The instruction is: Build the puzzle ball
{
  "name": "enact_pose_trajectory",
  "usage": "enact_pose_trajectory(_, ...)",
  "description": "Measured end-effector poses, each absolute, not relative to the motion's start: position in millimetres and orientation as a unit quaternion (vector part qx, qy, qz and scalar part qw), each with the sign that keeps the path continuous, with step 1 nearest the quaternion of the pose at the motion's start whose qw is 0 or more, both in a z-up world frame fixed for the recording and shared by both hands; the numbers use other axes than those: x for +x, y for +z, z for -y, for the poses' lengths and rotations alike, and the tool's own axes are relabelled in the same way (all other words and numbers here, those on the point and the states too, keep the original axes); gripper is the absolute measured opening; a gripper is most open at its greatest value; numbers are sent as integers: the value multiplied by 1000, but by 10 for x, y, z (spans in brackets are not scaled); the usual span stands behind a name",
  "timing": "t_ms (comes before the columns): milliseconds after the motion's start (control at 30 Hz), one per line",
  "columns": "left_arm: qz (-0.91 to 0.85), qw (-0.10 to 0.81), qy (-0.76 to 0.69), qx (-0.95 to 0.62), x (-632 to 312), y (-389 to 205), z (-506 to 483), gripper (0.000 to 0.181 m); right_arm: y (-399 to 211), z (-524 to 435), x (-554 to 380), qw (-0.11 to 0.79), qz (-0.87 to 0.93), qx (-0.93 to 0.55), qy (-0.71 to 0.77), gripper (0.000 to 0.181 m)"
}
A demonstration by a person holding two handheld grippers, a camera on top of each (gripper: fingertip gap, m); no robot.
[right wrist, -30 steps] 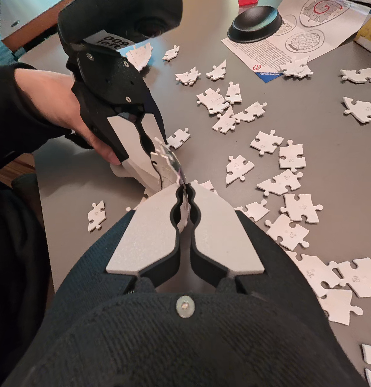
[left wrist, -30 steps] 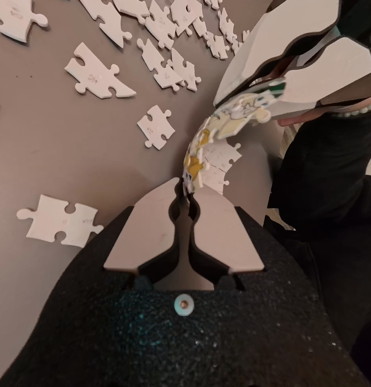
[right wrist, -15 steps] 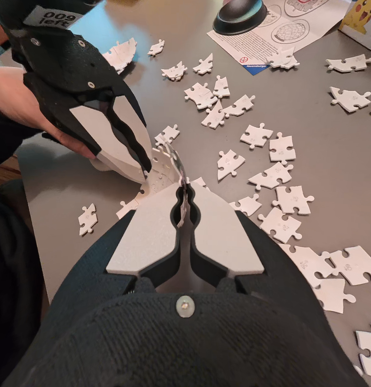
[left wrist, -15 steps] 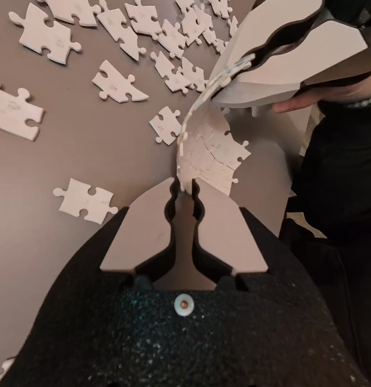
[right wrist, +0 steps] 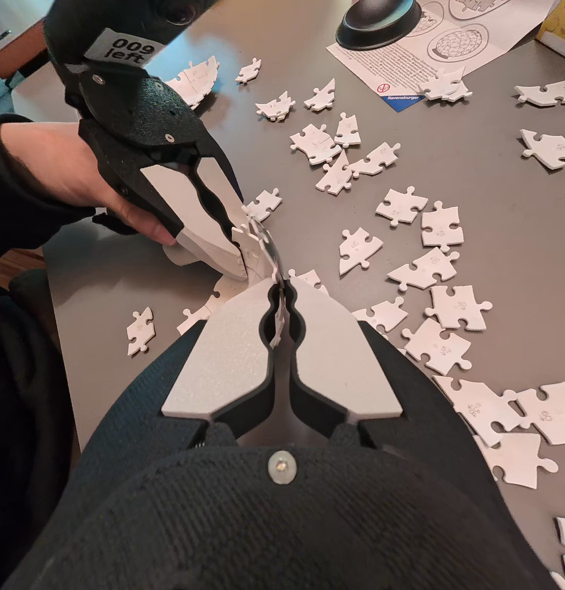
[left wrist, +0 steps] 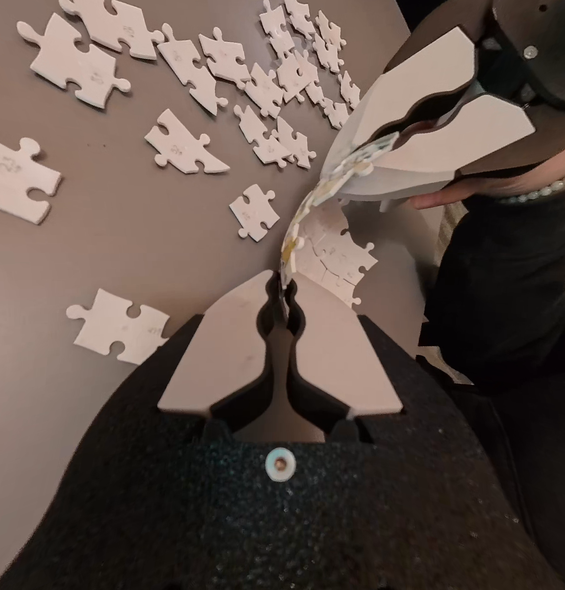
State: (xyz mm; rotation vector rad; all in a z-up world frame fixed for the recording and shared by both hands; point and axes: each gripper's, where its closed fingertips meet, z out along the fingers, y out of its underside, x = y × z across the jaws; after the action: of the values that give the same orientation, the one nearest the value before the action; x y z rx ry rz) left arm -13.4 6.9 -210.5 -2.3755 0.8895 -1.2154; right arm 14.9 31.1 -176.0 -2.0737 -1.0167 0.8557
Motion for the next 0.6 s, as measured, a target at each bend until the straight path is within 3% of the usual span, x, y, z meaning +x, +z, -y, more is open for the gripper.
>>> enact_pose_trajectory(200, -310, 172, -444, -823, -139, -2082, -103, 3, -1747, -322, 153, 336, 384, -793, 334, 3)
enact_pose_trajectory(333, -333, 173, -400, -836, -280, -2096, -67, 20, -1796, -359, 206, 334, 382, -804, 310, 3)
enact_pose_trajectory(600, -320, 175, -392, -845, -133, -2154, -78, 15, -1781, -345, 179, 334, 380, -801, 321, 3)
